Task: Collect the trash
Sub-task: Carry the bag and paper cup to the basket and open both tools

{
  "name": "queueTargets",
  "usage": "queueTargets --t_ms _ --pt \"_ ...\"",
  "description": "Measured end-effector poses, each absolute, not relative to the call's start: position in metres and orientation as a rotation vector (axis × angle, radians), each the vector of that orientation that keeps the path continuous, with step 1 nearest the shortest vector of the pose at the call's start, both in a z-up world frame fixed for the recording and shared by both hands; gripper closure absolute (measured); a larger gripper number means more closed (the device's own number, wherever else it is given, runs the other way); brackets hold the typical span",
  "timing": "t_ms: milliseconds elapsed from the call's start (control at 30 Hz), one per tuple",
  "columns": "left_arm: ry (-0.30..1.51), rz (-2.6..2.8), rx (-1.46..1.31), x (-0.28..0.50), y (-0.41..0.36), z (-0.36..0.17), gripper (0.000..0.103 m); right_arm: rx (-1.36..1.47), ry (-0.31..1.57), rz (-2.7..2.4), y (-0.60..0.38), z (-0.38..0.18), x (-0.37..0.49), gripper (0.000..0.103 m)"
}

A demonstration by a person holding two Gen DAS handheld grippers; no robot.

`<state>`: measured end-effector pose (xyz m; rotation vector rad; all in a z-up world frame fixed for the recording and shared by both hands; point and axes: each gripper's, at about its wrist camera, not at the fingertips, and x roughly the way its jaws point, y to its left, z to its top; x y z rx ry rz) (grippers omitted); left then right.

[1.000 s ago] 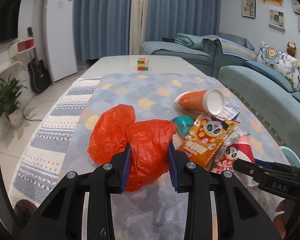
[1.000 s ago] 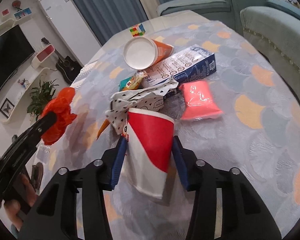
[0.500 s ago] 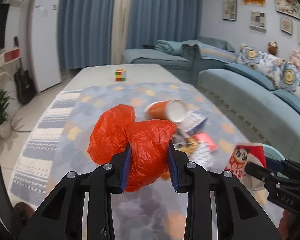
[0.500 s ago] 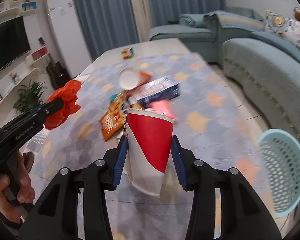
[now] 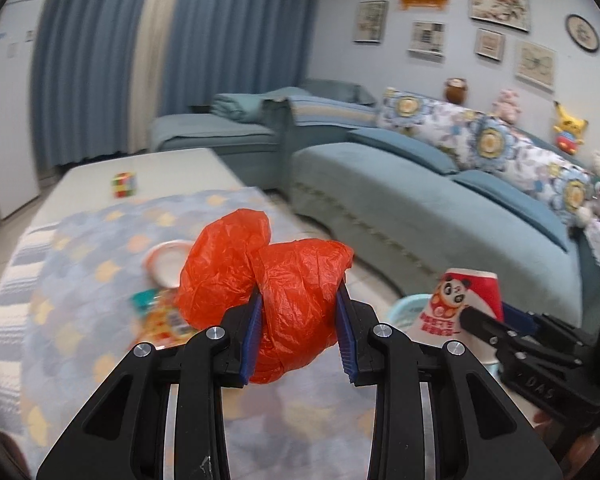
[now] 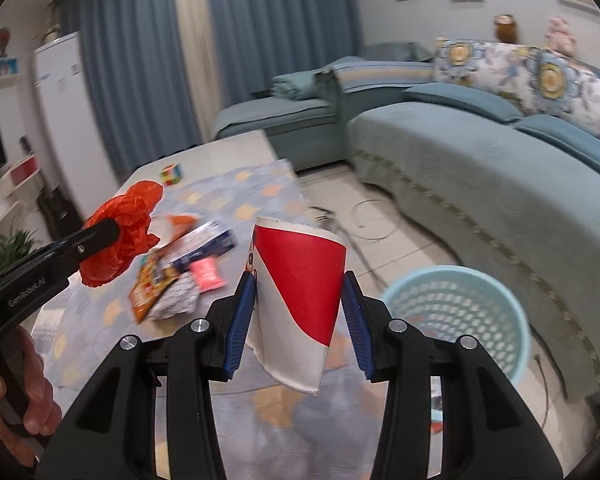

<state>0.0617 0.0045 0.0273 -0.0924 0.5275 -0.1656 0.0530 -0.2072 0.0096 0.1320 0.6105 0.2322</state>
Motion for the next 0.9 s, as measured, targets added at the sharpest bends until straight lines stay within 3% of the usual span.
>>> queueTargets --t_ms 267,900 --pt "0.589 -0.362 -0.098 0.09 -0.08 0.018 0.072 0.227 0.659 0.023 -0.286 -0.012 0.05 0.062" --pt "0.941 -0.697 -0.16 0.157 -0.177 -0.101 0.069 0.356 0.953 -0.258 -0.366 -0.128 0.084 0.059"
